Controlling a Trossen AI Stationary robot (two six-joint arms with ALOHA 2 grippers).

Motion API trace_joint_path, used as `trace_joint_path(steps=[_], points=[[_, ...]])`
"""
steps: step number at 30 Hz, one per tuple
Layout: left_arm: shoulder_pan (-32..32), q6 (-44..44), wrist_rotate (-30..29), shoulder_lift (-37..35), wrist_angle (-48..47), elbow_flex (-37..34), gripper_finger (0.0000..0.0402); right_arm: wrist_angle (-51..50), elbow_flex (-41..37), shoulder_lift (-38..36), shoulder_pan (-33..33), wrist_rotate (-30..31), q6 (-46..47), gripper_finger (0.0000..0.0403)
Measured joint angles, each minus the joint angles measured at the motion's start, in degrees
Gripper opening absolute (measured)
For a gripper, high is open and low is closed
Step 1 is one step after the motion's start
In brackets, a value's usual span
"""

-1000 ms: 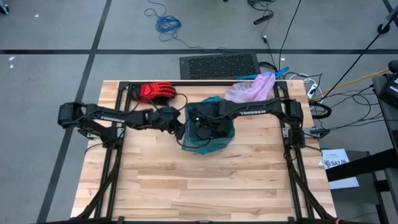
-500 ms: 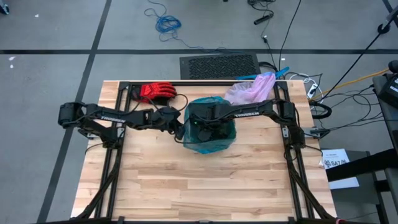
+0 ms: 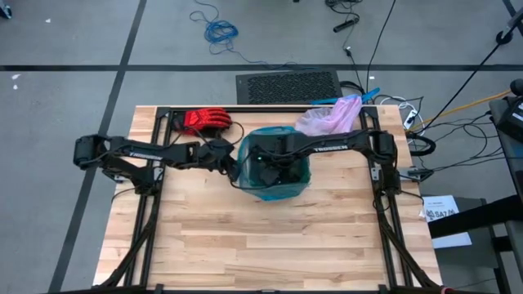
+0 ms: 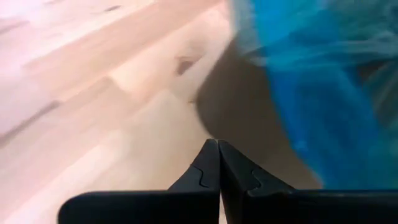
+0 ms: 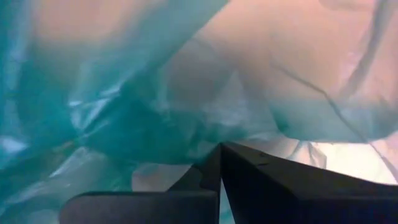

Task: Place trash/remove bag and relplace
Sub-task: Insert the new blue trash bag into the trash bin

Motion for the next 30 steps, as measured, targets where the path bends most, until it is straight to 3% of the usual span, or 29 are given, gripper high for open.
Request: trace_joint_path(steps=[6,10,19,27,30], points=[[2.24,2.49,-2.96,-9.62,-13.0,0.0,0.0,-0.27,0.0,-0.18,0.0,-0.16,0.69,0.0],[4.89,2.55,-2.7,-15.97,-13.06,0.0,0.0,0.4,0.0,-0.18,0.0,-0.29,0.34,0.0],[16.41,-4.04,19.97,-15.86,2.02,0.0,0.0007,0.67,0.0,-0.18,0.0,-0.4,0.51,0.0],[23.3,-5.04,37.59,-8.58,8.5,0.0,0.0099,0.67,0.0,-0.18,0.02,-0.39,0.65,0.0],[23.38,-5.03,39.45,-5.22,11.57,0.0,0.0136,0.69,0.0,-0.18,0.02,-0.39,0.65,0.0]])
